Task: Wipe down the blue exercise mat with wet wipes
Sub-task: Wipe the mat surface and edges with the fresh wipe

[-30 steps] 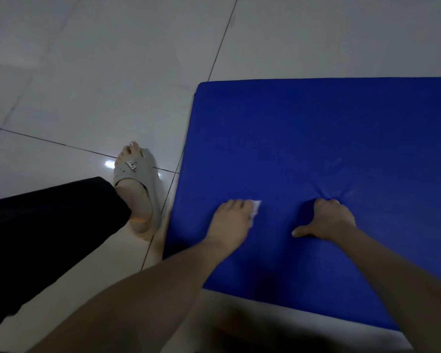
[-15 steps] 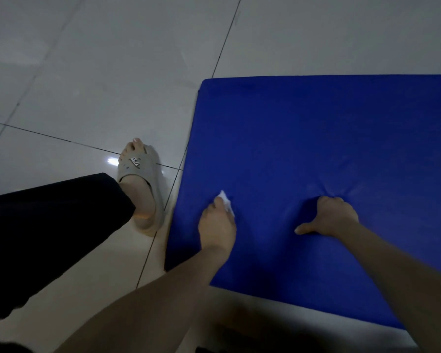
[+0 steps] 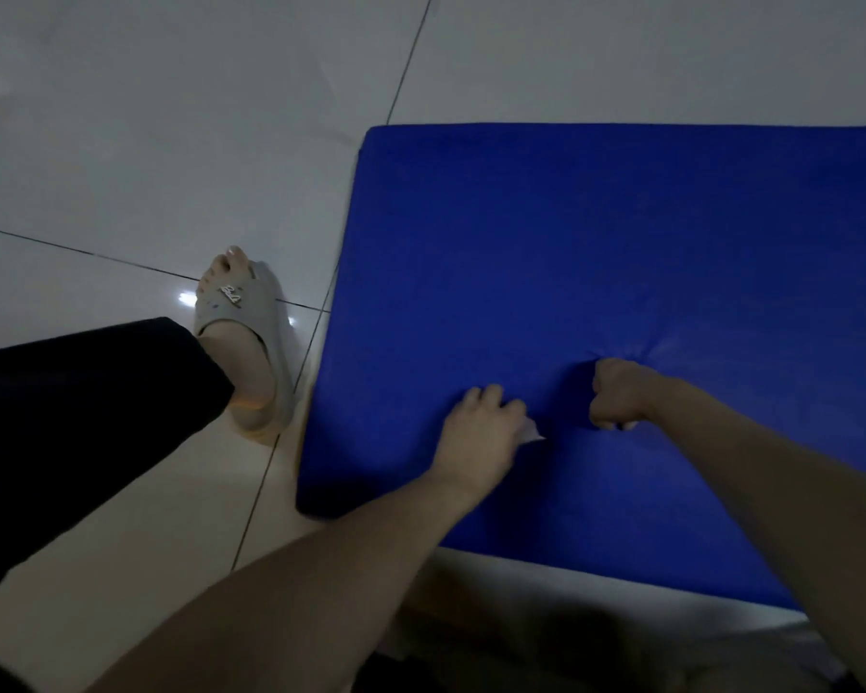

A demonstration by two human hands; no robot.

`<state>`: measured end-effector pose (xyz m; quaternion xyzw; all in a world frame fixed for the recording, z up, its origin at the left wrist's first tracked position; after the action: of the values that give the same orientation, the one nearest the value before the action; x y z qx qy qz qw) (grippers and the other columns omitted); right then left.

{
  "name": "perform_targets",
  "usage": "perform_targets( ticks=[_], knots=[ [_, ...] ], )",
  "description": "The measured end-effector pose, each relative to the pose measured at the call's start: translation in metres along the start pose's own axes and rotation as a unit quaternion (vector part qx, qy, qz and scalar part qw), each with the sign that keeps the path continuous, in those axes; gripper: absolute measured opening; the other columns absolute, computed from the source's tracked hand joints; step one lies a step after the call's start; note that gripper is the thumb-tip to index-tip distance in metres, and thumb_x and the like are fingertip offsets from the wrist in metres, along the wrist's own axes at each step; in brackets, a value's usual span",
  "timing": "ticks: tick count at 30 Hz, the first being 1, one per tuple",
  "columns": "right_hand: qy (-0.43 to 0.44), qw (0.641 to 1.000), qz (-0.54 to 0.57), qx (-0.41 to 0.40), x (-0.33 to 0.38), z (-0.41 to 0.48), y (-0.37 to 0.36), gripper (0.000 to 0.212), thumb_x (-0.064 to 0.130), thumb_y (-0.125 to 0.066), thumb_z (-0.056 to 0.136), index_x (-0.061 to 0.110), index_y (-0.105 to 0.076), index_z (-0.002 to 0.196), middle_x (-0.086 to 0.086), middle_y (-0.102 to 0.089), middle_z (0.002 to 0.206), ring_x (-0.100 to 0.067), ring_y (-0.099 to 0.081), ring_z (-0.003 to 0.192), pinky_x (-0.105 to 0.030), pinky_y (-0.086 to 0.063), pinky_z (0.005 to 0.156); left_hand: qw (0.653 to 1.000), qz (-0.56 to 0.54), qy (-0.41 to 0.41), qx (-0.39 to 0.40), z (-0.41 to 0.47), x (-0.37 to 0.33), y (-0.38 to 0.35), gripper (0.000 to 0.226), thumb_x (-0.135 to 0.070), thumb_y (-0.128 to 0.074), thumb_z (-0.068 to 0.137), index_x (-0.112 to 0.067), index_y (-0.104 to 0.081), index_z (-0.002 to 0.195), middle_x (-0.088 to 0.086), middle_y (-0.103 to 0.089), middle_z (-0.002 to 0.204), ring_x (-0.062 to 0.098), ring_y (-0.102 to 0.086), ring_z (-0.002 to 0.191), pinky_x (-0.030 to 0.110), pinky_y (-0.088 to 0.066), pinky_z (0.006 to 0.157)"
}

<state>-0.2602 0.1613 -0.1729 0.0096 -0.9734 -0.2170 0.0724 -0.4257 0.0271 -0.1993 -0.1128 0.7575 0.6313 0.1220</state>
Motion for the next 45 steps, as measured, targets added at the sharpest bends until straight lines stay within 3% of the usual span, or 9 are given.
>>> perform_targets(
  ticks=[7,11,14,21,23,26,31,38,45],
  knots=[
    [-0.006,1.0,0.002,-0.017,0.004,-0.007,-0.002,0.024,0.011,-0.07,0.069,0.012,-0.048,0.08,-0.005,-0.058,0.065,-0.02,-0.061,0.054,-0.022,-0.043,0.051,0.963,0.041,0.264,-0.046,-0.053,0.145,0.061,0.023,-0.037,-0.053,0.1,-0.016,-0.058,0.09,0.004,-0.055,0.094,0.022,-0.053,0.084,0.035,-0.044,0.063],
    [-0.007,0.999,0.032,-0.012,0.003,-0.009,0.0,0.028,0.015,-0.072,0.07,0.012,-0.049,0.087,-0.005,-0.057,0.073,-0.024,-0.065,0.061,-0.026,-0.046,0.056,0.906,-0.06,0.403,-0.11,-0.06,0.161,0.061,0.038,-0.044,-0.054,0.1,-0.012,-0.058,0.08,0.006,-0.061,0.08,0.024,-0.061,0.071,0.036,-0.052,0.059],
    [-0.005,0.999,0.048,-0.011,0.004,-0.01,-0.001,0.026,0.013,-0.07,0.072,0.011,-0.049,0.086,-0.006,-0.055,0.072,-0.025,-0.061,0.061,-0.028,-0.048,0.058,0.866,-0.114,0.471,-0.124,-0.053,0.145,0.058,0.043,-0.049,-0.049,0.102,-0.013,-0.06,0.081,0.004,-0.062,0.076,0.021,-0.06,0.067,0.029,-0.044,0.054],
    [-0.002,0.995,0.102,0.004,0.008,-0.017,0.004,0.022,0.019,-0.065,0.079,0.011,-0.046,0.085,-0.008,-0.043,0.079,-0.025,-0.048,0.066,-0.03,-0.052,0.058,0.909,-0.159,0.379,-0.063,-0.017,0.063,0.042,0.032,-0.04,-0.055,0.097,-0.018,-0.057,0.074,0.002,-0.058,0.082,0.023,-0.056,0.074,0.031,-0.037,0.064],
    [-0.008,0.994,0.108,0.002,0.008,-0.017,0.004,0.022,0.021,-0.066,0.079,0.01,-0.048,0.086,-0.006,-0.047,0.081,-0.025,-0.052,0.068,-0.029,-0.052,0.059,0.929,-0.181,0.319,-0.044,-0.008,0.026,0.035,0.031,-0.038,-0.064,0.091,-0.022,-0.05,0.069,0.0,-0.057,0.084,0.022,-0.055,0.076,0.032,-0.037,0.065],
    [-0.012,0.994,0.113,0.004,0.006,-0.017,0.004,0.025,0.028,-0.068,0.081,0.015,-0.049,0.093,-0.003,-0.051,0.098,-0.026,-0.062,0.082,-0.031,-0.053,0.063,0.971,-0.166,0.174,0.02,-0.005,-0.018,0.021,0.017,-0.016,-0.066,0.087,-0.018,-0.05,0.083,-0.001,-0.054,0.09,0.017,-0.047,0.082,0.027,-0.033,0.07],
    [-0.001,0.993,0.119,0.014,0.006,-0.013,0.006,0.027,0.03,-0.068,0.084,0.015,-0.049,0.096,-0.006,-0.05,0.102,-0.027,-0.061,0.083,-0.033,-0.054,0.065,0.998,-0.063,0.014,0.016,-0.012,0.014,0.032,0.014,-0.003,-0.067,0.079,-0.01,-0.059,0.088,0.007,-0.059,0.092,0.025,-0.051,0.084,0.035,-0.044,0.075],
    [0.002,0.996,0.093,0.003,0.006,-0.009,0.003,0.025,0.026,-0.068,0.079,0.012,-0.048,0.08,-0.005,-0.042,0.069,-0.023,-0.045,0.06,-0.032,-0.054,0.059,0.977,0.078,0.199,-0.005,-0.055,0.149,0.07,0.011,-0.014,-0.061,0.09,-0.019,-0.065,0.1,0.004,-0.056,0.103,0.025,-0.054,0.093,0.039,-0.051,0.074],
    [0.001,0.999,0.041,-0.026,0.009,-0.012,0.001,0.025,0.028,-0.067,0.081,0.012,-0.048,0.075,-0.003,-0.048,0.061,-0.024,-0.056,0.057,-0.03,-0.055,0.06,0.937,0.005,0.346,-0.038,-0.069,0.161,0.071,0.011,-0.016,-0.063,0.089,-0.011,-0.054,0.086,0.006,-0.059,0.08,0.022,-0.058,0.067,0.027,-0.037,0.049]
  ],
)
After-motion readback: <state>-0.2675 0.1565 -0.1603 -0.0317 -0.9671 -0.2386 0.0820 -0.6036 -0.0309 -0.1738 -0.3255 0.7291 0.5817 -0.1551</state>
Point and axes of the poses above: each hand's wrist, its own z-axis towards the middle knuckle, its own y-axis out of the back of the hand, x = y × z, the point moved 3 cm from there along z, towards the middle knuckle
